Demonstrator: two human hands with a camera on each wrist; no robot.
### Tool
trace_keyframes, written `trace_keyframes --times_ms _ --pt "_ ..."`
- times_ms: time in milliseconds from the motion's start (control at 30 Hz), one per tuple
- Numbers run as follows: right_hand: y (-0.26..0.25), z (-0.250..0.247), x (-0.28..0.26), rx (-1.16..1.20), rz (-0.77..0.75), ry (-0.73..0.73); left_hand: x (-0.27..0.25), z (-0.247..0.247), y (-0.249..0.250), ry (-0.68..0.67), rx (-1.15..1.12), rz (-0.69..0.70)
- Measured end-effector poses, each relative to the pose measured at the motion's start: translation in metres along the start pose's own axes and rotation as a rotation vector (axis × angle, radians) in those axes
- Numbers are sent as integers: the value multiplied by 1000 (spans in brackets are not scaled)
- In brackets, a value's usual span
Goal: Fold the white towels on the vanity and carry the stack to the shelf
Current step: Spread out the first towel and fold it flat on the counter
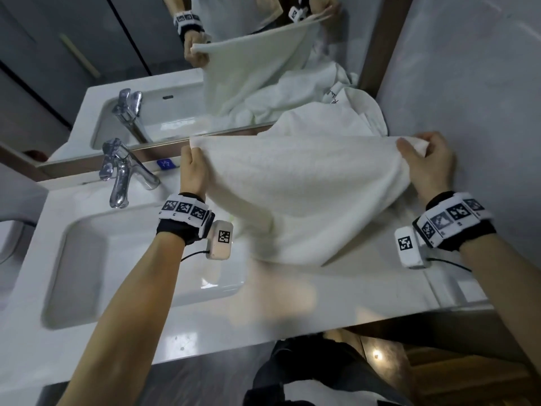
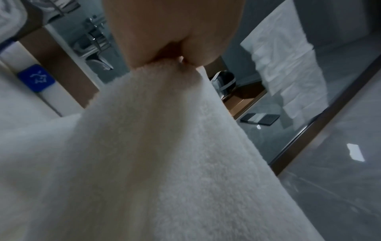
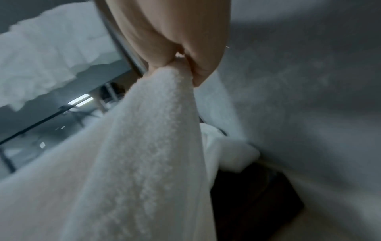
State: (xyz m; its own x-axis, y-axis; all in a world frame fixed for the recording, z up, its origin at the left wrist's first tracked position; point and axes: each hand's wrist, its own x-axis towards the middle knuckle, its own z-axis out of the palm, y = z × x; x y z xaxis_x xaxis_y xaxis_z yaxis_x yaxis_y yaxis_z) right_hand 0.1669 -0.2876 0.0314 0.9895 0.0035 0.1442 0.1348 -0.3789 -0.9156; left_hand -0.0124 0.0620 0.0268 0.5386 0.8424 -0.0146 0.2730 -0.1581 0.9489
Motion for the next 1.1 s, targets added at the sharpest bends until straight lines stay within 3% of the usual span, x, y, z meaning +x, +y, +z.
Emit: trace_keyframes --times_ms 100,300,467,633,833,967,1100 --pt "-18 -12 6 54 -62 36 -13 -10 12 53 -90 23" --pt "-26 -26 9 64 -34 2 -54 -28 27 85 -120 44" --pt "-42 -32 -5 -90 -82 149 -96 -34 39 140 -100 107" --pt "-64 -30 -22 205 -161 206 -127 -38 58 279 -153 105" --pt "-87 -53 -6 157 -265 255 -133 -56 70 346 -168 133" --pt "-85 -53 8 -7 -242 138 -113 -54 51 274 1 101" --pt "-55 -29 13 -160 -118 0 -92 -37 10 165 227 38"
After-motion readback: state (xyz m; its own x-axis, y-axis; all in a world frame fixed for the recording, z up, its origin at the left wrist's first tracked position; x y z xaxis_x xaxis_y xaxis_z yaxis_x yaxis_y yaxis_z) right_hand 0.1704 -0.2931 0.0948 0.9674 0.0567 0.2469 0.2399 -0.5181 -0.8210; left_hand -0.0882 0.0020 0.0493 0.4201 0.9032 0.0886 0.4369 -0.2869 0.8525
